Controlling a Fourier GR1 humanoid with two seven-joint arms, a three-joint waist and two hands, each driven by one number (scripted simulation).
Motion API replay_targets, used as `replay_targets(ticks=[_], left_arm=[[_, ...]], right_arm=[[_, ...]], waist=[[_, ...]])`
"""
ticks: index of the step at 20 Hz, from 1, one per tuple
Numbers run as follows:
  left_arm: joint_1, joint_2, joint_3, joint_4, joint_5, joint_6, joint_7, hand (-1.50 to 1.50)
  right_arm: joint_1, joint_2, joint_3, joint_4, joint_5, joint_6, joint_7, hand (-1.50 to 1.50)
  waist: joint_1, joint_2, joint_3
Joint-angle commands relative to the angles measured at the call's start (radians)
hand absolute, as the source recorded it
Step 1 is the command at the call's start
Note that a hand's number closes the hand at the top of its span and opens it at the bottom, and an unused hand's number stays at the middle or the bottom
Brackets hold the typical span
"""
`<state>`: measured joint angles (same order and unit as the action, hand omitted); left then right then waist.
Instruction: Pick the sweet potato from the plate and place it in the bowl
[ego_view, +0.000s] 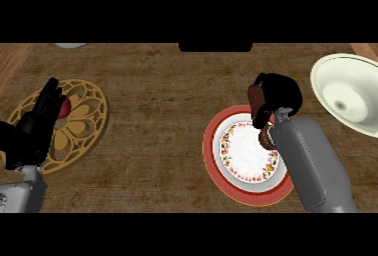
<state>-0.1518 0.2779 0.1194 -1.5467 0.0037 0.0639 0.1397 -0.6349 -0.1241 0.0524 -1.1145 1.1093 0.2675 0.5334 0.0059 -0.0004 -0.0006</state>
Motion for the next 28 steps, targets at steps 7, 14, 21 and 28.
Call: replay_targets(ticks=[7,14,21,28], left_arm=[[0.018,0.004,0.009,-0.004,0.010,-0.018,0.005,0.00],[-0.006,-0.004,0.024,0.033,-0.015,-0.001,-0.015,0.00],[0.014,-0.001,0.027,-0.003,-0.002,-0.033,-0.018,0.00],[-0.022,-0.001,0.028,-0.025,0.001,-0.039,0.036,0.00]], right_arm=[[-0.180,-0.086,-0.078,-0.257,0.131,-0.129,0.234,1.50],[-0.164,-0.103,-0.150,-0.392,0.096,-0.078,0.308,1.50],[-0.123,-0.243,-0.347,-0.270,-0.069,-0.189,0.085,1.50],[-0.167,-0.306,-0.423,0.098,-0.102,-0.390,-0.105,1.50]], waist=[[-0.013,-0.006,0.000],[-0.008,-0.001,0.000],[-0.001,0.001,0.001],[0.016,0.007,0.001]])
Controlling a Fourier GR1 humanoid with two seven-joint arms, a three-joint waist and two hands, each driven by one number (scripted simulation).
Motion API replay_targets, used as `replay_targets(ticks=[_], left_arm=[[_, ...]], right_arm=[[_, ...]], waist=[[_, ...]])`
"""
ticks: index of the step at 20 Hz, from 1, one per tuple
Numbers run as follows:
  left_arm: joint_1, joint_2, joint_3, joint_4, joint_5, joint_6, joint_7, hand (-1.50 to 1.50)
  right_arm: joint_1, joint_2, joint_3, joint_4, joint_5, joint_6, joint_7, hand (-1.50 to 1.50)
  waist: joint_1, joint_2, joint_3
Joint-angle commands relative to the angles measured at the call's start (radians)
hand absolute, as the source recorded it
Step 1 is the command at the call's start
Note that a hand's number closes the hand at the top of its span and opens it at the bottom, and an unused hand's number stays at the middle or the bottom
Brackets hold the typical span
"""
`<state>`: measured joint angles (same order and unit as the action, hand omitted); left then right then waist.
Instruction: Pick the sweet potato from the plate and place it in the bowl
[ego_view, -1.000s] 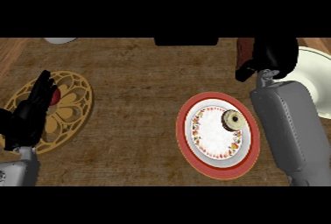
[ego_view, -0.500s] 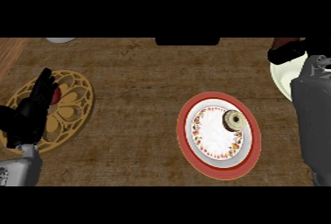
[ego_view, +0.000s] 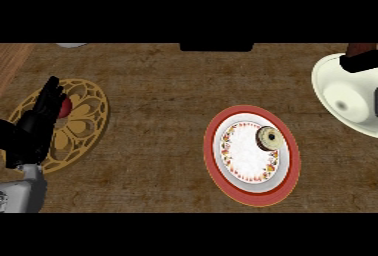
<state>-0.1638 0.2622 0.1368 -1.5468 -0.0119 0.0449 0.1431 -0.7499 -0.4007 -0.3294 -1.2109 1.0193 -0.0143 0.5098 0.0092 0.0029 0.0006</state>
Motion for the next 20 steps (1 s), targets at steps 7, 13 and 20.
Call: replay_targets(ticks=[7,13,20], left_arm=[[-0.064,0.005,0.011,-0.003,-0.002,-0.002,0.067,0.00],[-0.003,-0.037,-0.022,-0.014,-0.028,0.011,-0.010,0.00],[0.003,-0.004,0.005,-0.024,-0.012,-0.018,0.009,0.00]], right_arm=[[-0.119,-0.160,-0.114,0.483,-0.081,-0.184,-0.293,1.50],[-0.039,-0.214,-0.110,0.697,-0.018,-0.112,-0.226,1.50],[-0.088,-0.291,-0.202,0.875,-0.140,-0.063,-0.470,-1.50]], waist=[[0.010,0.004,0.000],[0.025,0.013,0.002],[0.031,0.012,0.003]])
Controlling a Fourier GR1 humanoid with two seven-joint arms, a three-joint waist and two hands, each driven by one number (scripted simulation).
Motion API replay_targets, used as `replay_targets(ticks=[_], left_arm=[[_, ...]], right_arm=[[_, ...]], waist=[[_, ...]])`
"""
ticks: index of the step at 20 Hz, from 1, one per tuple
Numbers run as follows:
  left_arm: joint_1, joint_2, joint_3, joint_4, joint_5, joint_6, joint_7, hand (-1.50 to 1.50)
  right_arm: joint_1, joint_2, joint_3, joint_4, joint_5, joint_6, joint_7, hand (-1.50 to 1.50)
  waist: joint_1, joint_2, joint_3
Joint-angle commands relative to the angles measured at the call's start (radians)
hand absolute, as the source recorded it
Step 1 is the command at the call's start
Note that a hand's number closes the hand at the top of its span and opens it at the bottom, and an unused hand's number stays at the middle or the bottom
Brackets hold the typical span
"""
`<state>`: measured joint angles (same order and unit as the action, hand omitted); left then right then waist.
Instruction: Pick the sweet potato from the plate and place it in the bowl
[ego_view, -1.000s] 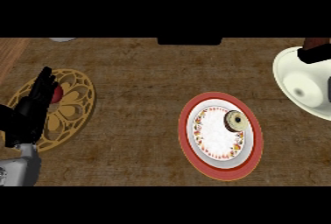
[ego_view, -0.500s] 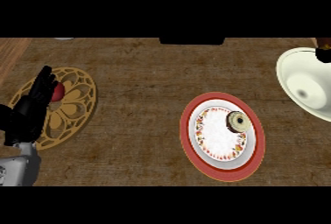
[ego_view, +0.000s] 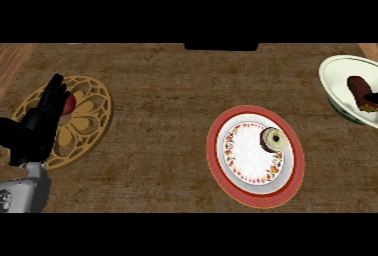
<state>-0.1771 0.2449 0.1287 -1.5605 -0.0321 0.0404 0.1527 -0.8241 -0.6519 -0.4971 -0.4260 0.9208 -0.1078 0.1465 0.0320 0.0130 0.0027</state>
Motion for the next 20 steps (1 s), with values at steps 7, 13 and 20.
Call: replay_targets(ticks=[7,13,20], left_arm=[[0.035,-0.016,-0.004,-0.036,0.000,0.008,0.017,0.00],[0.020,0.022,0.038,-0.002,0.008,-0.007,-0.011,0.00],[0.023,-0.002,0.028,0.007,-0.003,0.002,-0.014,0.00]], right_arm=[[-0.028,-0.025,-0.317,0.004,-0.347,-0.042,-0.276,-1.50],[0.057,-0.135,-0.483,0.020,-0.536,0.103,-0.378,-1.50],[0.256,-0.270,-0.534,0.067,-0.641,0.322,-0.408,-1.50]], waist=[[-0.020,-0.010,0.003],[-0.034,-0.009,0.000],[-0.034,-0.011,-0.001]])
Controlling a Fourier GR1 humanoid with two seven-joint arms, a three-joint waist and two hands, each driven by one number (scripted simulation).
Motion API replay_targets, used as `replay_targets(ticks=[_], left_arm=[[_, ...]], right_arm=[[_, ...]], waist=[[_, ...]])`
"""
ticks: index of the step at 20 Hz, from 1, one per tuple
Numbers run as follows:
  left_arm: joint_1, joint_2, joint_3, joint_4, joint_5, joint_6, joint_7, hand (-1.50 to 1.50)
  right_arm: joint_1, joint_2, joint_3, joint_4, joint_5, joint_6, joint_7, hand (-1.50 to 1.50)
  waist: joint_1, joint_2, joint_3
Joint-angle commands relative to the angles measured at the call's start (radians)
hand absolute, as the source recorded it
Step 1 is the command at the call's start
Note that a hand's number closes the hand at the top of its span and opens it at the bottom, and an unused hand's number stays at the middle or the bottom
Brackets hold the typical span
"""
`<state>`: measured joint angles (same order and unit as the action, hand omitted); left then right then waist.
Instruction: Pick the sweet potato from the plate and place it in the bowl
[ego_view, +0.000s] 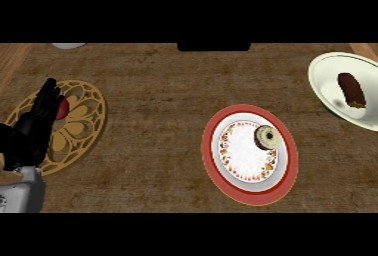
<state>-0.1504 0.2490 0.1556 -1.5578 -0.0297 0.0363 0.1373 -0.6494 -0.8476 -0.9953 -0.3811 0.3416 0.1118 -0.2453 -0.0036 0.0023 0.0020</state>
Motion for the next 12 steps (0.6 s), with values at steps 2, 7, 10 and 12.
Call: replay_targets(ticks=[2,7,10,12], left_arm=[[0.037,0.005,0.011,-0.029,0.022,-0.027,-0.002,0.00],[-0.015,0.023,0.028,0.027,0.014,-0.028,0.008,0.00],[-0.007,0.009,0.015,-0.035,0.006,-0.016,0.042,0.00],[0.005,-0.009,-0.007,-0.029,-0.021,-0.007,0.027,0.00]], right_arm=[[0.170,-0.075,-0.068,0.038,-0.101,0.164,-0.085,-1.50],[0.255,-0.128,-0.112,0.072,-0.195,0.342,-0.117,-1.50],[0.293,-0.125,-0.093,0.055,-0.227,0.379,-0.157,-1.50],[0.291,-0.125,-0.085,0.033,-0.256,0.376,-0.162,-1.50]], waist=[[0.000,-0.002,0.000],[-0.002,-0.001,0.000],[0.005,-0.001,0.000],[0.004,-0.002,-0.001]])
